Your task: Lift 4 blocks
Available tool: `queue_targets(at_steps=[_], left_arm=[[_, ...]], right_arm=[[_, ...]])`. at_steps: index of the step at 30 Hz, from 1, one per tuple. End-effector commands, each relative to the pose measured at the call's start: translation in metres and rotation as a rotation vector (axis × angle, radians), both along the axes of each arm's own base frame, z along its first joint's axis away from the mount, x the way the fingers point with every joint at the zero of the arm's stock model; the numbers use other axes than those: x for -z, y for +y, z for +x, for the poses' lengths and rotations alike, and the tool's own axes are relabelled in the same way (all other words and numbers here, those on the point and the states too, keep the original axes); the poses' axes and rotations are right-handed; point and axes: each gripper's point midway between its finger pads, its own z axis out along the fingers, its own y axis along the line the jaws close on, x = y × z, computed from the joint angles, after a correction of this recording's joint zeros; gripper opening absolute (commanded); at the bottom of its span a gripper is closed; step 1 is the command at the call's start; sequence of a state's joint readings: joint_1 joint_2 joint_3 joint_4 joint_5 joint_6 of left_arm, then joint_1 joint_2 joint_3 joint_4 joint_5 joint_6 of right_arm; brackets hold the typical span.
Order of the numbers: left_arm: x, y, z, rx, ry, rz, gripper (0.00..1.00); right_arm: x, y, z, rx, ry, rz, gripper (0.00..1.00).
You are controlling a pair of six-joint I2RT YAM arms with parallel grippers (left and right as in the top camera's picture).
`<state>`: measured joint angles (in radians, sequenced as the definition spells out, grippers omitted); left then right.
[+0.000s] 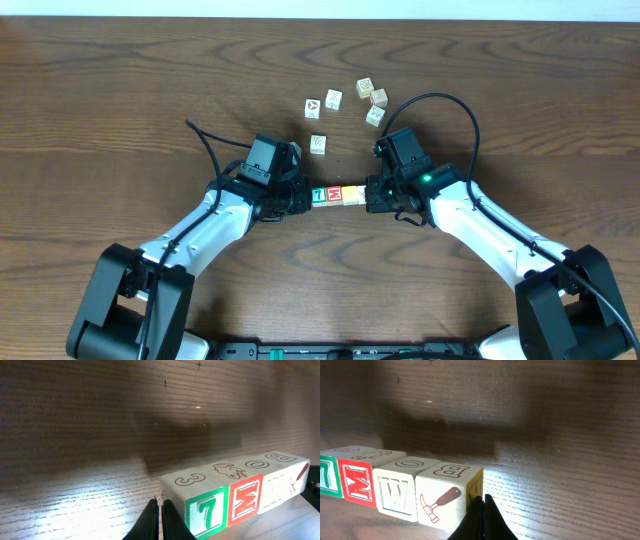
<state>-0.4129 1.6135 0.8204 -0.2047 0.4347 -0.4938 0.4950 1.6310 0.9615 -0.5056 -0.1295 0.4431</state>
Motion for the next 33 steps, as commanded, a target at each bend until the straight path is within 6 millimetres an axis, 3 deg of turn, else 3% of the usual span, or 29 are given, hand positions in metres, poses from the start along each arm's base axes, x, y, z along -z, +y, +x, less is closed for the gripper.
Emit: queue_targets(at_steps=[1,12,33], left_arm=[[-0.054,-0.051,-0.004,0.159,-0.054,-0.218,0.08],[-0.064,-0.054,0.003,0.162,-0.081,-0.228,0.07],[-0.064,-0.054,0.003,0.162,-0.08,-0.228,0.07]], right_arm=[[-0.044,0.067,-0.015,-0.178,0.016,0.271,0.01],[-0.047,0.068,-0.014,-0.178,0.011,0.273,0.01],[-0.055,0.064,-0.014,-0.172,-0.009,0.265,0.01]])
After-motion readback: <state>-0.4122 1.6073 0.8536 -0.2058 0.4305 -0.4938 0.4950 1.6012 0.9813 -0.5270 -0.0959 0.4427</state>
